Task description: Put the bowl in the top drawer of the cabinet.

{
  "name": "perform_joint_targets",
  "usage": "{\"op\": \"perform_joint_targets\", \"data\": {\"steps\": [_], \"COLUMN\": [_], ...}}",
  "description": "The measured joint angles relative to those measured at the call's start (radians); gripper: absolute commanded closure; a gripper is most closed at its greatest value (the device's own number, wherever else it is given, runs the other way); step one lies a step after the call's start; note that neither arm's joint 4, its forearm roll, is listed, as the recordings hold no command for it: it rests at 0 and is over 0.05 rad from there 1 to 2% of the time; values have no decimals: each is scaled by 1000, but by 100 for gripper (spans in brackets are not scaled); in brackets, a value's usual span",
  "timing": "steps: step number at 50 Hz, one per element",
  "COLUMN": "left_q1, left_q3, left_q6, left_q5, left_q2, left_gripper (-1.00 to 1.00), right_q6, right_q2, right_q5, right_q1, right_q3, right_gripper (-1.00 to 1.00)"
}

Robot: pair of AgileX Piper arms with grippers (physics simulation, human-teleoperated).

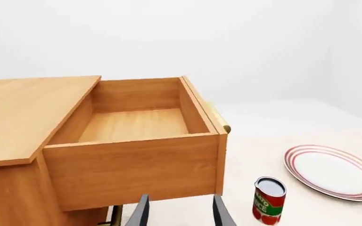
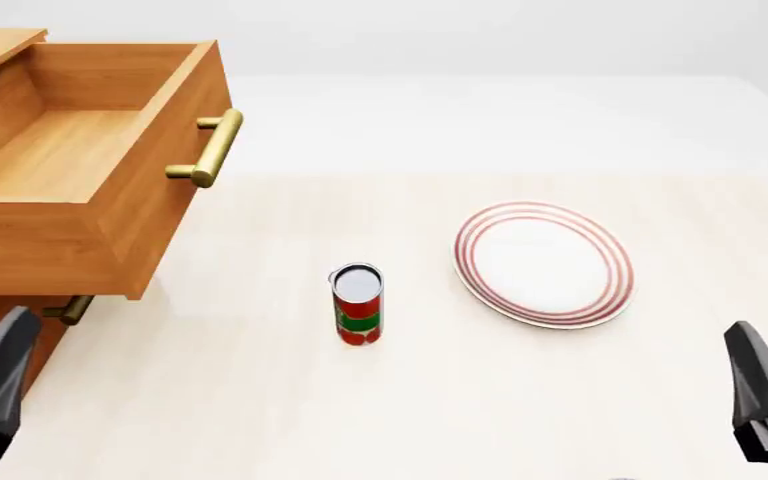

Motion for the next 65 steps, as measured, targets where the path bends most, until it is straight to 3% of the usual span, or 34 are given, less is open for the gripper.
{"op": "perform_joint_targets", "data": {"steps": [27, 39, 54, 65], "left_q1": [-289, -417, -564, -661], "left_q3": [-190, -239, -269, -306], "left_q6": [58, 93, 132, 89], "left_q5": [167, 141, 31, 3], "left_q2": [54, 172, 346, 414], "left_gripper": [-100, -100, -100, -100], "right_q6": [0, 0, 0, 0], "right_q2": [10, 11, 11, 11], "right_q5": [29, 31, 32, 32], "right_q1": [0, 0, 0, 0], "right_q3": [-39, -42, -43, -43], "right_gripper": [-100, -100, -100, -100]}}
